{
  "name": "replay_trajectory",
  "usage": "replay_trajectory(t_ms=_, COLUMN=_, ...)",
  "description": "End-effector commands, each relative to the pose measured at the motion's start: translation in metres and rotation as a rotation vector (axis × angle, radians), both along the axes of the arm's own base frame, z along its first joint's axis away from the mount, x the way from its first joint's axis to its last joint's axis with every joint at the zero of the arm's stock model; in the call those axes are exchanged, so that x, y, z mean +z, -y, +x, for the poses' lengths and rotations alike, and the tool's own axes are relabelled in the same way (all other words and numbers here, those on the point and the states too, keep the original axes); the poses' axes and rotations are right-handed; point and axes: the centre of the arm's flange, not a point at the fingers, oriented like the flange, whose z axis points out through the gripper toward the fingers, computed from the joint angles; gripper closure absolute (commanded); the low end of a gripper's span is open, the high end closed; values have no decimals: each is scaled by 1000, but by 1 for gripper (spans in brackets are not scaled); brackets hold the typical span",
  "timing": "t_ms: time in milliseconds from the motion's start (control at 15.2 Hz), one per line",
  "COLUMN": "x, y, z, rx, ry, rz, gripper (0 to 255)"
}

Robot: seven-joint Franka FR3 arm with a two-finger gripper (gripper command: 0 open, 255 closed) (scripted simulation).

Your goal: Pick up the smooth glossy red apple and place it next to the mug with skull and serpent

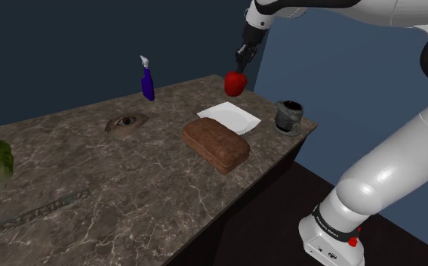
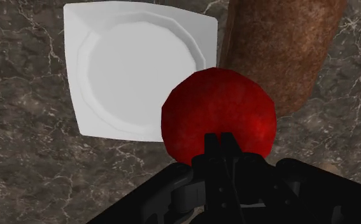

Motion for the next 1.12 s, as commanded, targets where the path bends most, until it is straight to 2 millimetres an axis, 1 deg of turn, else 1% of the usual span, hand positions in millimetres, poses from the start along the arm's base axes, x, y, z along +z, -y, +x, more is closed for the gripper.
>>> replay_trajectory(t_ms=0, x=2, y=26, z=-2, rx=2, ry=0, rz=0, gripper=255)
replay_trajectory(t_ms=1056, x=2, y=237, z=-20, rx=2, ry=0, rz=0, gripper=255)
